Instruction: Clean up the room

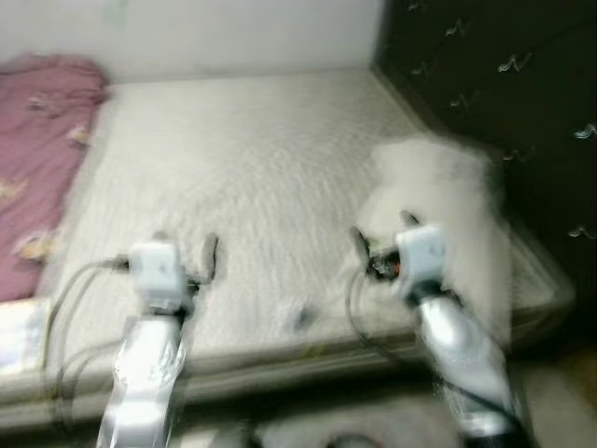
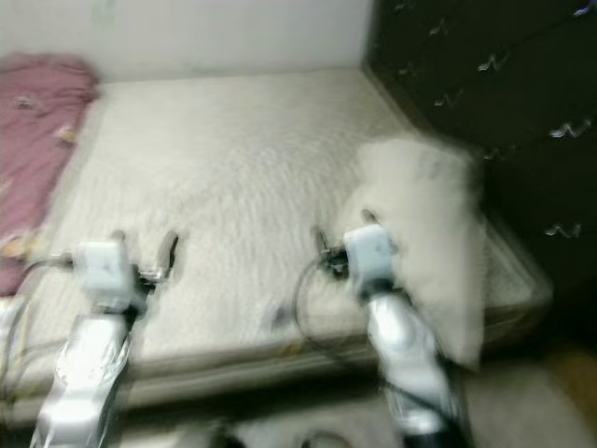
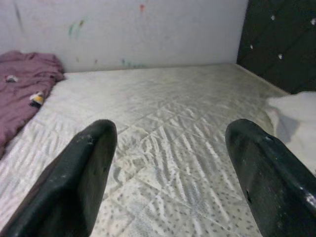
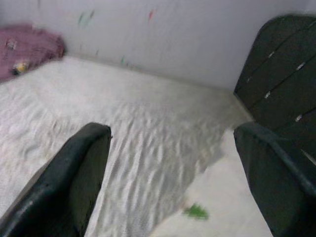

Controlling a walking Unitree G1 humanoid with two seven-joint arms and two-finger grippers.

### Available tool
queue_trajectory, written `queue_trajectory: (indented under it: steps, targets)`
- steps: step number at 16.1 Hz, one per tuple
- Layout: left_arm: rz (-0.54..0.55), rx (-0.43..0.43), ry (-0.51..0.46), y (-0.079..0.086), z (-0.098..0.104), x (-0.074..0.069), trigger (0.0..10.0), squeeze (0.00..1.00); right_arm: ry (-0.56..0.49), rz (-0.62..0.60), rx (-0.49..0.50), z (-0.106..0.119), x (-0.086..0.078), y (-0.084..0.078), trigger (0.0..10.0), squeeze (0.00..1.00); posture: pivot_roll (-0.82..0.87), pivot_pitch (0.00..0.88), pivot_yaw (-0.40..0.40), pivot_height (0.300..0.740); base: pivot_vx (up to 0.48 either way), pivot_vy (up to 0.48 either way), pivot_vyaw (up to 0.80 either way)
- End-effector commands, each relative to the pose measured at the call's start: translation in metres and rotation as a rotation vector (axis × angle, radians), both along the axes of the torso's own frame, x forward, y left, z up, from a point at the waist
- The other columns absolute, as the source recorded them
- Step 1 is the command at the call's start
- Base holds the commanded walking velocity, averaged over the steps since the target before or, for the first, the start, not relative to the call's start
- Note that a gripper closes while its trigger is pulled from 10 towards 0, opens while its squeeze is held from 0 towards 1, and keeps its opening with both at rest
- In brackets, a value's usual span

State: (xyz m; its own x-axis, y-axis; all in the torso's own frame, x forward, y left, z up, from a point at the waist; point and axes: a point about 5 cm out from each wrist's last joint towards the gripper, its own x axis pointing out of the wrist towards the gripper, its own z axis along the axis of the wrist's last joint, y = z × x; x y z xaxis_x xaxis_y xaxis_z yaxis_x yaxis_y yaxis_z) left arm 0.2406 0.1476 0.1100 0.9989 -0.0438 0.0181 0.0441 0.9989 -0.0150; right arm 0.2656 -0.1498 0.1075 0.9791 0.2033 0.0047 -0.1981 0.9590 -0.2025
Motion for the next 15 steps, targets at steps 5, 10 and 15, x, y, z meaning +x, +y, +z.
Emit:
queue_trajectory:
  steps: [5, 10, 15]
  targets:
    - [0.026, 0.029, -0.015, 0.0094, 0.0041, 0.0017, 10.0, 0.00, -0.035, -0.005, 0.039, 0.0095, 0.0055, 0.0044, 10.0, 0.00, -0.06, 0.073, -0.002, 0.740, 0.000, 0.093, 0.00]
    - [0.002, 0.059, -0.012, 0.0064, 0.0054, 0.0011, 10.0, 0.00, -0.054, 0.009, 0.031, 0.0124, 0.0055, 0.0078, 10.0, 0.00, -0.07, 0.077, 0.005, 0.740, 0.000, 0.000, 0.14]
    - [0.001, 0.066, -0.001, 0.0076, 0.0044, -0.0008, 10.0, 0.00, -0.041, -0.022, 0.046, 0.0108, 0.0048, 0.0048, 10.0, 0.00, -0.06, 0.094, 0.003, 0.740, 0.000, 0.000, 0.57]
